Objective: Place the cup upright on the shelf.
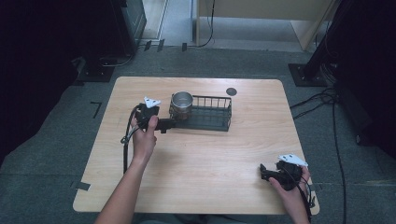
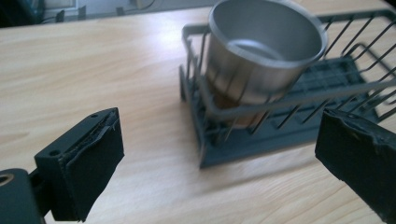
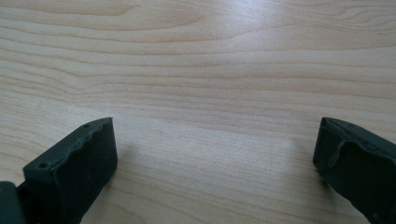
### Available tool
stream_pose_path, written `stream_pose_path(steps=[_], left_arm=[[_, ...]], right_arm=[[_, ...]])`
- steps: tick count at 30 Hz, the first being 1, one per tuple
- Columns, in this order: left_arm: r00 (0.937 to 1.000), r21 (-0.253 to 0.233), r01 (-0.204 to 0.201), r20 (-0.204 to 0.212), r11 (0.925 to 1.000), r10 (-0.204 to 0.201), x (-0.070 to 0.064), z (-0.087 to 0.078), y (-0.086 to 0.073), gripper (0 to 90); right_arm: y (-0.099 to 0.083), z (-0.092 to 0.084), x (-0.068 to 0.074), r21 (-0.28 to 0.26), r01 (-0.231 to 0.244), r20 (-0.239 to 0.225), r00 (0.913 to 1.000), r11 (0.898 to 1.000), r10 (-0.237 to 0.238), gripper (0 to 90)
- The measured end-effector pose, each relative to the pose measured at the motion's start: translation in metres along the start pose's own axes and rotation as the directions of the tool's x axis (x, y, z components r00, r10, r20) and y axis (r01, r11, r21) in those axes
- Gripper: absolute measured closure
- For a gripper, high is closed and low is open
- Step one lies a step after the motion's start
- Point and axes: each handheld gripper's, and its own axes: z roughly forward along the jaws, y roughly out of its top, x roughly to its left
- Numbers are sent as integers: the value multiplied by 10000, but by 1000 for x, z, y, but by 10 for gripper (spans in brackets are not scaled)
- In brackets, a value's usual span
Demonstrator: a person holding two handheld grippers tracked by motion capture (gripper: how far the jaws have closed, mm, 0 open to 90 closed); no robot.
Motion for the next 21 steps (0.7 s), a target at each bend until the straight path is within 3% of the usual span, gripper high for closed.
stream_pose_path(steps=[12, 21], left_arm=[[9995, 333, 106, -296, 9994, -96, 15, -4, -32, 0], [9972, 484, 455, -612, 9978, -425, 26, -10, -60, 0]], right_arm=[[0, 0, 0, 0, 5, 3, 10000, 10000, -5, 0], [0, 0, 0, -4, 11, 0, 10000, 10000, -11, 0]])
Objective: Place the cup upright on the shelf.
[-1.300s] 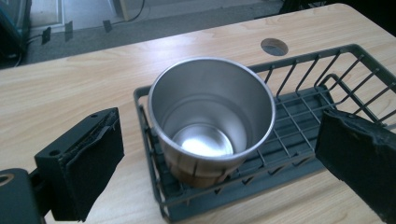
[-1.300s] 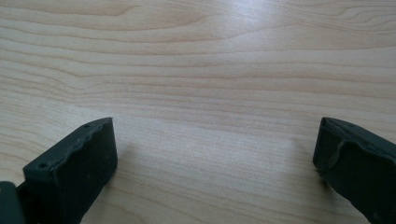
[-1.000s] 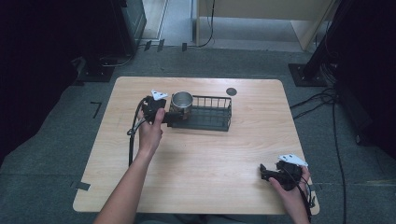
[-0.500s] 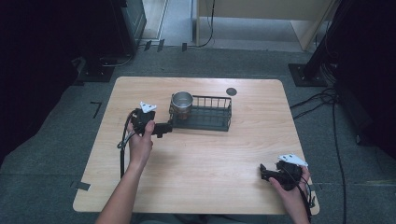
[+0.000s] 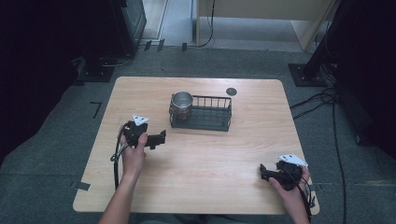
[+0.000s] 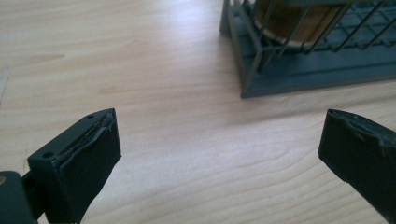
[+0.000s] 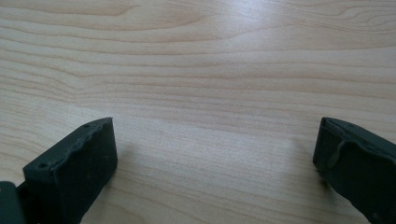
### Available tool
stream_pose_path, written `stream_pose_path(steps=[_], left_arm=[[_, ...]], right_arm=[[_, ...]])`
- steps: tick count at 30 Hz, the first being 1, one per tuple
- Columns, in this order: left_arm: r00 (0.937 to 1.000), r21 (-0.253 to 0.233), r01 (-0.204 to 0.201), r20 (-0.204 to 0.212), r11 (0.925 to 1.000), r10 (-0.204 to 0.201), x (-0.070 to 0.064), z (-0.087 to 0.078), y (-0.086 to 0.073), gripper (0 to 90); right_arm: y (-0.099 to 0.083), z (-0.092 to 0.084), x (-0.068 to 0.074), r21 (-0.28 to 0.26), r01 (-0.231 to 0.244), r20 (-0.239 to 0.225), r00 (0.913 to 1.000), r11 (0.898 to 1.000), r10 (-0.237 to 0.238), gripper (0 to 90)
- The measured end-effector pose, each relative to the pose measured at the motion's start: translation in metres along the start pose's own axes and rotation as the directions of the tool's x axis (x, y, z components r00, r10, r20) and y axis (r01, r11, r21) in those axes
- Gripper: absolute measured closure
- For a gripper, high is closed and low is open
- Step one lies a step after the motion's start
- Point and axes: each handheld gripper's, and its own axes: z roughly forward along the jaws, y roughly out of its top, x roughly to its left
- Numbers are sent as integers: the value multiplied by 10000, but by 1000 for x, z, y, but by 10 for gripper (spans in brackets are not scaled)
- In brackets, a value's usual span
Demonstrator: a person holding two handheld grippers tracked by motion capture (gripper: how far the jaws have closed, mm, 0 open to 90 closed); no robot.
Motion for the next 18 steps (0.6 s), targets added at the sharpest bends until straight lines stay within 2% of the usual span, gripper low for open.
stream_pose_path(steps=[7, 10, 12, 18], left_arm=[[9992, 176, 205, -343, 9996, -199, 9, -1, -22, 0], [9980, 252, 156, -624, 9996, -140, 13, -2, -31, 0], [9974, 323, 225, -686, 9992, -203, 17, -3, -37, 0], [9952, 587, 73, -977, 9982, -16, 27, -8, -53, 0]], right_arm=[[0, 0, 0, 4, 32, 5, 10000, 10000, -32, 0], [0, 0, 0, 3, 32, 7, 10000, 10000, -32, 0], [0, 0, 0, -1, 30, 3, 10000, 10000, -30, 0], [0, 0, 0, -5, 28, 6, 10000, 10000, -28, 0]])
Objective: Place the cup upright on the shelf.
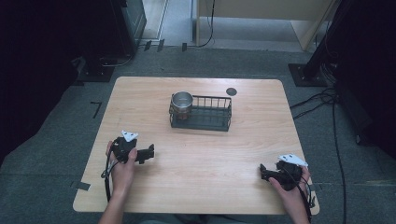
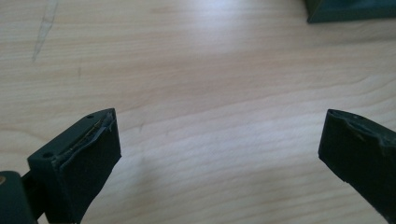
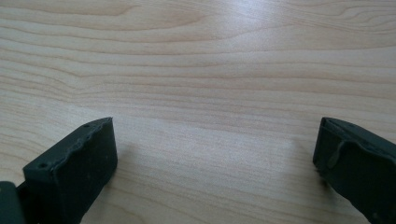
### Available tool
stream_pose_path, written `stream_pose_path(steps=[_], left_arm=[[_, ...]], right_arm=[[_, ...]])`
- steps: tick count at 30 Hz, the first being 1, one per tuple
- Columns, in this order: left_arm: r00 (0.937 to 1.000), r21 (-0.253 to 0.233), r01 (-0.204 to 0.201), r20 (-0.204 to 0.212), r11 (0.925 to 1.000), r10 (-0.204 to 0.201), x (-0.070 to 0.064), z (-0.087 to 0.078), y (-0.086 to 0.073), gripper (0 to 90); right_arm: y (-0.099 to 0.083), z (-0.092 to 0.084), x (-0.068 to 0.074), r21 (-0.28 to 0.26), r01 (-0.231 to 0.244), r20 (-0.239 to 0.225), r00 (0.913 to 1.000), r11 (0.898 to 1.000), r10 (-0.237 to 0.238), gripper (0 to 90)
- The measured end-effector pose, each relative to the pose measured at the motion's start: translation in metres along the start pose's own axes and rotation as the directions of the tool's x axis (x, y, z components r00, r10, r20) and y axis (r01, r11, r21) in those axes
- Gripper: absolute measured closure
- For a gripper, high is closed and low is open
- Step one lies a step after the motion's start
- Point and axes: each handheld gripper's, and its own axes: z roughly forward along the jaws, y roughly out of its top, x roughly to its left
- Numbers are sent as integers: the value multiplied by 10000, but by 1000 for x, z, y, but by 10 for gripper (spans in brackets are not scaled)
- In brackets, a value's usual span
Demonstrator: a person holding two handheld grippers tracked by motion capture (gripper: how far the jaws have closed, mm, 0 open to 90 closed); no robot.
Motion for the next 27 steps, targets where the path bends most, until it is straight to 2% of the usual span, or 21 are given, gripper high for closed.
stream_pose_path(steps=[6, 11, 17, 18, 20, 27], left_arm=[[9997, 41, 93, -238, 9999, -92, 15, -9, -14, 0], [9982, 114, 203, -560, 9997, -196, 28, -11, -25, 0], [9962, 339, 440, -763, 9985, -413, 42, -13, -43, 0], [9960, 297, 540, -732, 9981, -517, 45, -15, -45, 0], [9950, 267, 502, -877, 9984, -477, 48, -18, -47, 0], [9952, 169, 650, -739, 9977, -636, 59, -27, -60, 0]], right_arm=[[0, 0, 0, 2, 1, -3, 10000, 10000, -1, 0], [0, 0, 0, 2, -2, -2, 10000, 10000, 2, 0], [0, 0, 0, 5, -13, 0, 10000, 10000, 13, 0], [0, 0, 0, 5, -16, -5, 10000, 10000, 16, 0], [0, 0, 0, 4, -11, -2, 10000, 10000, 11, 0], [0, 0, 0, -2, -12, -4, 10000, 10000, 12, 0]])
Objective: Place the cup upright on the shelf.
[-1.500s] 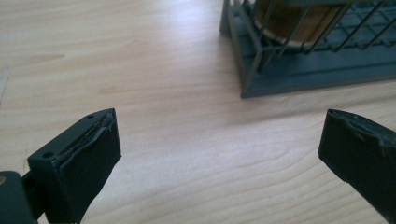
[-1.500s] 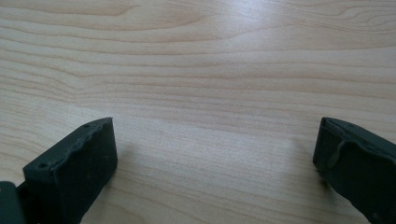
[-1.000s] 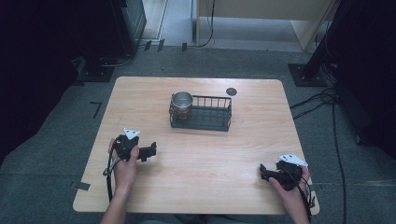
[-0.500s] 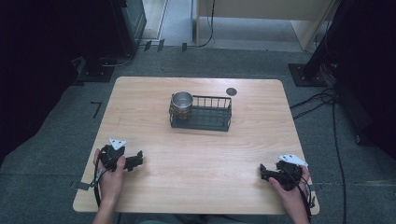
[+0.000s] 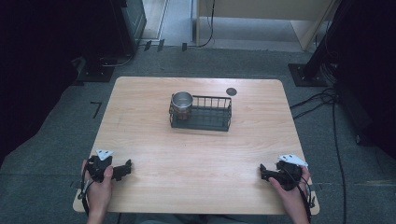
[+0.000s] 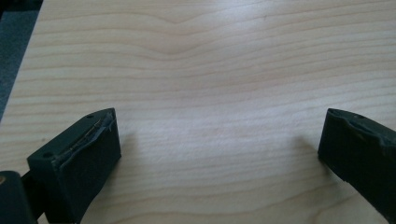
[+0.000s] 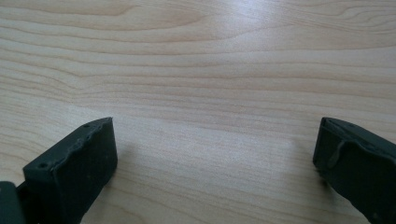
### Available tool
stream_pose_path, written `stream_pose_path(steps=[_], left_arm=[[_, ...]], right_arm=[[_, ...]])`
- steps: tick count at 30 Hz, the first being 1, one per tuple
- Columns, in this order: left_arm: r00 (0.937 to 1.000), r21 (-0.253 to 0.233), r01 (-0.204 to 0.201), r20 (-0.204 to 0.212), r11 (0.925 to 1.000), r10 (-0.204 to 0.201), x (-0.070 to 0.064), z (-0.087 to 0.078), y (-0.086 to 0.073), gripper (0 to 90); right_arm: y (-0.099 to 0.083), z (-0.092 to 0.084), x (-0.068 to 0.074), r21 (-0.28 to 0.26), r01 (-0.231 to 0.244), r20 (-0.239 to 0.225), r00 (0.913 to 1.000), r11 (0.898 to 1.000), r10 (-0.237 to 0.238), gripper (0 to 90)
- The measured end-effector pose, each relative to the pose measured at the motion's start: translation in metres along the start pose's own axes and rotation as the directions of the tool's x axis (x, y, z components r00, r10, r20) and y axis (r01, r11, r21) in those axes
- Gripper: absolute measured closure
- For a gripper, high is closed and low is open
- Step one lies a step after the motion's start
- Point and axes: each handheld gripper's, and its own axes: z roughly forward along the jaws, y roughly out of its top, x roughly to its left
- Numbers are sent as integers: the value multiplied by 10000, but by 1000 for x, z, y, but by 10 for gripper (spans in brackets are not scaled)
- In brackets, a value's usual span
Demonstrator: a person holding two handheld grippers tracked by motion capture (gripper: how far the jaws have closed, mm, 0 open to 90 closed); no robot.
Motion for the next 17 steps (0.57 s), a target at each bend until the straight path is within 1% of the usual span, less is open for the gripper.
stream_pose_path(steps=[2, 4, 6, 17], left_arm=[[9999, -121, -58, 82, 9999, 59, 1, -1, -2, 0], [9998, -77, -153, 146, 9999, 154, 2, -2, -3, 0], [9997, -73, -163, 166, 9998, 164, 3, -2, -3, 0], [10000, -95, -36, 60, 9999, 37, 1, -2, -3, 0]], right_arm=[[0, 0, 0, -6, -6, 3, 10000, 10000, 6, 0], [0, 0, 0, 0, -8, -1, 10000, 10000, 8, 0], [0, 0, 0, -3, -7, -4, 10000, 10000, 7, 0], [0, 0, 0, 1, -7, 0, 10000, 10000, 7, 0]])
